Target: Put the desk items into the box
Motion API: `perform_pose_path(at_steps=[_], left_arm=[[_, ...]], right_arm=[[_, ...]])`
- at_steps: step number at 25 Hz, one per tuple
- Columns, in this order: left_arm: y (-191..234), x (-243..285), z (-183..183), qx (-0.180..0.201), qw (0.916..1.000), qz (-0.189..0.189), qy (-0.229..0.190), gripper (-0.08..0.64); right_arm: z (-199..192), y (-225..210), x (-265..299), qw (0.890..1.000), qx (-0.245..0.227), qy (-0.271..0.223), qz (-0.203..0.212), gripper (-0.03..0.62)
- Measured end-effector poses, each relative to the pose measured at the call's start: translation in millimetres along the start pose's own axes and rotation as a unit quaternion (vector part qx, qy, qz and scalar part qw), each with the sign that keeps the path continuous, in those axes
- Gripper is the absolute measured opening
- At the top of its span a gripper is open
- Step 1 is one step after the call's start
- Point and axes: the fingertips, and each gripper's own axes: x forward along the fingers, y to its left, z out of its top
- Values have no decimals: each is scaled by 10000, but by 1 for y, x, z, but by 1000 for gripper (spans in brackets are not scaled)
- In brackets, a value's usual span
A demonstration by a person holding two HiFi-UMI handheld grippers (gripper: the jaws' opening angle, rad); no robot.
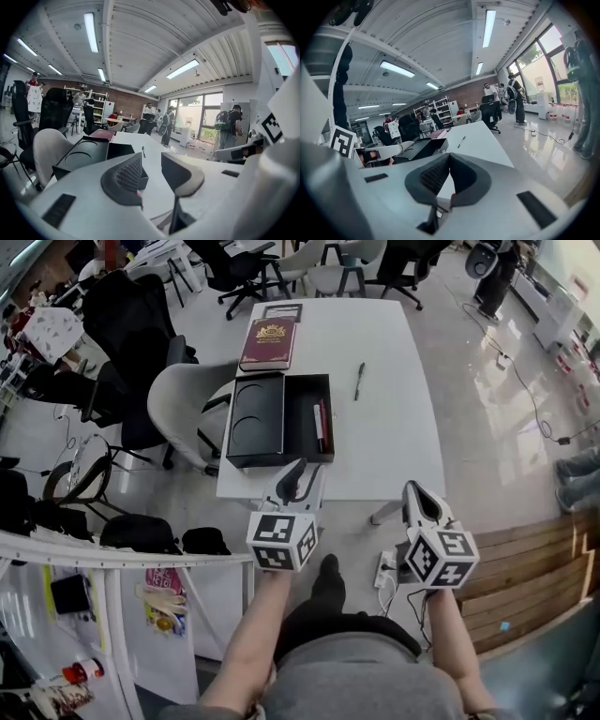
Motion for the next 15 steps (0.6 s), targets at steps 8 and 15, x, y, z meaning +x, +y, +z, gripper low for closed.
perform_pose_path(at_steps=[8,15], left_arm=[[21,30,6,72,9997,-165,174,139],[26,54,12,236,9988,-319,300,155]], right_arm=[[8,-1,29,9996,8,35,-264,3],[12,-3,44,9992,68,48,-392,3]])
